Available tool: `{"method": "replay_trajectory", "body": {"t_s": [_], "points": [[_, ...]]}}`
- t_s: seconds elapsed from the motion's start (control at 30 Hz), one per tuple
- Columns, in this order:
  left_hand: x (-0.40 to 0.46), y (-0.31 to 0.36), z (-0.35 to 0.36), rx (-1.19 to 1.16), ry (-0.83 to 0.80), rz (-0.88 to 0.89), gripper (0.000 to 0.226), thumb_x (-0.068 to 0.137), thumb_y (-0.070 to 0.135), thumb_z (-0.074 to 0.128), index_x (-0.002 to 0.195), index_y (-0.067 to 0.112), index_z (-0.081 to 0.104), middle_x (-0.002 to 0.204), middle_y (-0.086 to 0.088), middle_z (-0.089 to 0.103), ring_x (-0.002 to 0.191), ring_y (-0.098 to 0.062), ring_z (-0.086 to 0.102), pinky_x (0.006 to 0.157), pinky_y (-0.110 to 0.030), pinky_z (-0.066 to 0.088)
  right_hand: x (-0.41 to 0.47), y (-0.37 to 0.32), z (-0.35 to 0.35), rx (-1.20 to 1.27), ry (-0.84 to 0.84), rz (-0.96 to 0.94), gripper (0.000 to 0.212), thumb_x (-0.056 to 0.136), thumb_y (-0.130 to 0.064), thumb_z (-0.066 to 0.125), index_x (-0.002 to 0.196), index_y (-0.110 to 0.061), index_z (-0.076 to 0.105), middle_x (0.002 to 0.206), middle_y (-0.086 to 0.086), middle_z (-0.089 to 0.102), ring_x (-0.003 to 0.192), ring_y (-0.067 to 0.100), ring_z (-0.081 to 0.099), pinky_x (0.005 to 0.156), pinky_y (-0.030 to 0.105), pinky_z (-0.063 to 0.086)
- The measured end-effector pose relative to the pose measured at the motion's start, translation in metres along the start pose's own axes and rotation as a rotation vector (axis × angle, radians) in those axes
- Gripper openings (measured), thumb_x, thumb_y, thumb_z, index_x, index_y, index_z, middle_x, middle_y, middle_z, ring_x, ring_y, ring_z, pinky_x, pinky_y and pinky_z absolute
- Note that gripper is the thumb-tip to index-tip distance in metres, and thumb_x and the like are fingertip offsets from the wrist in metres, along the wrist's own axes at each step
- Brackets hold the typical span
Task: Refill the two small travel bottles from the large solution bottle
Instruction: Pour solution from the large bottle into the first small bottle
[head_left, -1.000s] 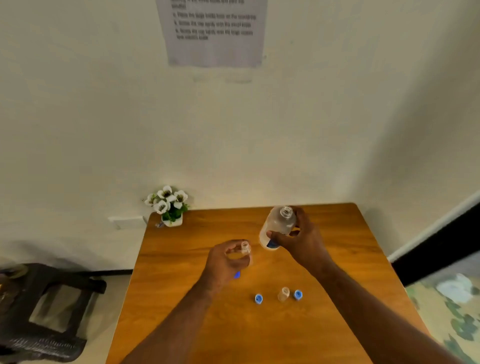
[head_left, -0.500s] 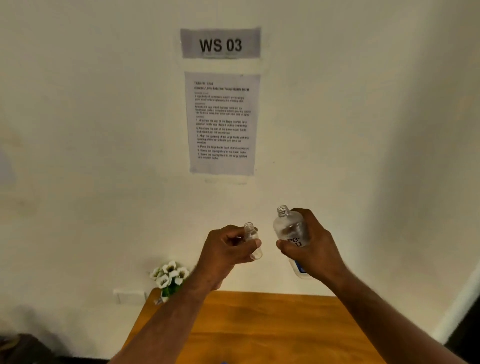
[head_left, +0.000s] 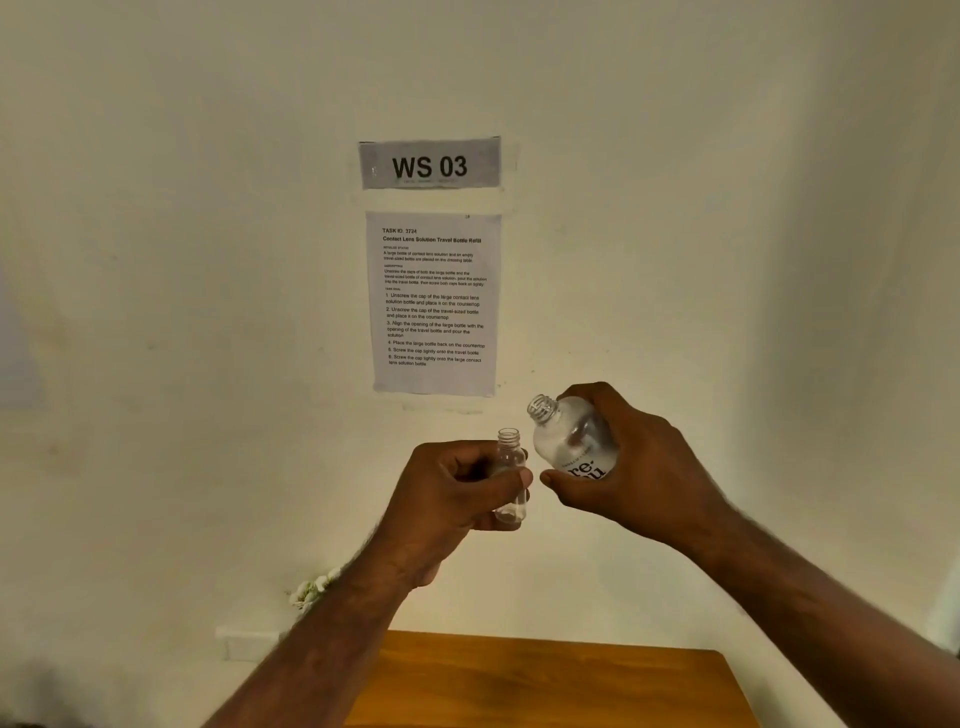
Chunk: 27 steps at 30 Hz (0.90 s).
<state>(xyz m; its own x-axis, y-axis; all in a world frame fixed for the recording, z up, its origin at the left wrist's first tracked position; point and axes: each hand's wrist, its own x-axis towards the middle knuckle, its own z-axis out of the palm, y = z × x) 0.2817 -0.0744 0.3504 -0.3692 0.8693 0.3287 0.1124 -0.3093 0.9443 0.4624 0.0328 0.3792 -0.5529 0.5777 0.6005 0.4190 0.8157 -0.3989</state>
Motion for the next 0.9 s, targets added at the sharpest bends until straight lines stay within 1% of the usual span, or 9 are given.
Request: {"method": "replay_trajectory", "body": {"t_s": [0.2, 0.3, 0.47, 0.63, 0.77, 0.9], "points": [[-0.001, 0.014, 0.004, 0.024, -0.013, 0.048, 0.019, 0.083, 0.009, 0.08, 0.102, 0.008, 0.08, 0.082, -0.012, 0.078, 0.078, -0.028, 0.077, 0.065, -0.041, 0.063, 0.002, -0.005, -0.016, -0.121, -0.006, -0.05, 0.067, 0.062, -0.057, 0.077, 0.118, -0.05, 0.041, 0.095, -0.023, 0.062, 0.076, 0.007, 0.06, 0.07, 0.031, 0.053], [-0.002, 0.019, 0.006, 0.019, -0.016, 0.061, 0.017, 0.083, 0.008, 0.08, 0.1, 0.006, 0.08, 0.08, -0.012, 0.078, 0.074, -0.026, 0.076, 0.063, -0.038, 0.063, 0.004, -0.01, -0.024, -0.155, 0.001, -0.06, 0.067, 0.063, -0.055, 0.078, 0.118, -0.05, 0.042, 0.093, -0.023, 0.061, 0.076, 0.008, 0.059, 0.071, 0.031, 0.053], [-0.004, 0.023, 0.006, 0.017, -0.024, 0.077, 0.015, 0.083, 0.008, 0.079, 0.097, 0.008, 0.08, 0.08, -0.013, 0.077, 0.077, -0.029, 0.077, 0.062, -0.038, 0.062, 0.005, -0.016, -0.034, -0.211, -0.003, -0.085, 0.069, 0.064, -0.055, 0.079, 0.122, -0.048, 0.042, 0.096, -0.023, 0.061, 0.077, 0.01, 0.06, 0.072, 0.031, 0.053], [-0.006, 0.025, 0.006, 0.003, -0.038, 0.078, 0.016, 0.082, 0.009, 0.079, 0.098, 0.007, 0.08, 0.081, -0.015, 0.077, 0.076, -0.027, 0.076, 0.061, -0.037, 0.062, 0.005, -0.021, -0.037, -0.25, -0.03, -0.101, 0.069, 0.065, -0.055, 0.078, 0.123, -0.048, 0.042, 0.101, -0.024, 0.062, 0.082, 0.011, 0.061, 0.074, 0.033, 0.053], [-0.01, 0.022, 0.005, 0.013, -0.038, 0.078, 0.013, 0.082, 0.009, 0.08, 0.095, 0.011, 0.081, 0.083, -0.015, 0.078, 0.079, -0.033, 0.077, 0.061, -0.039, 0.063, 0.006, -0.023, -0.04, -0.295, -0.068, -0.105, 0.069, 0.065, -0.054, 0.077, 0.123, -0.049, 0.04, 0.104, -0.023, 0.062, 0.083, 0.012, 0.061, 0.074, 0.032, 0.053], [-0.012, 0.019, 0.004, 0.029, -0.042, 0.071, 0.013, 0.082, 0.01, 0.08, 0.095, 0.013, 0.081, 0.083, -0.014, 0.078, 0.078, -0.031, 0.077, 0.061, -0.037, 0.063, 0.006, -0.026, -0.043, -0.362, -0.085, -0.136, 0.07, 0.064, -0.053, 0.077, 0.124, -0.049, 0.041, 0.104, -0.021, 0.063, 0.084, 0.014, 0.062, 0.073, 0.034, 0.053]]}}
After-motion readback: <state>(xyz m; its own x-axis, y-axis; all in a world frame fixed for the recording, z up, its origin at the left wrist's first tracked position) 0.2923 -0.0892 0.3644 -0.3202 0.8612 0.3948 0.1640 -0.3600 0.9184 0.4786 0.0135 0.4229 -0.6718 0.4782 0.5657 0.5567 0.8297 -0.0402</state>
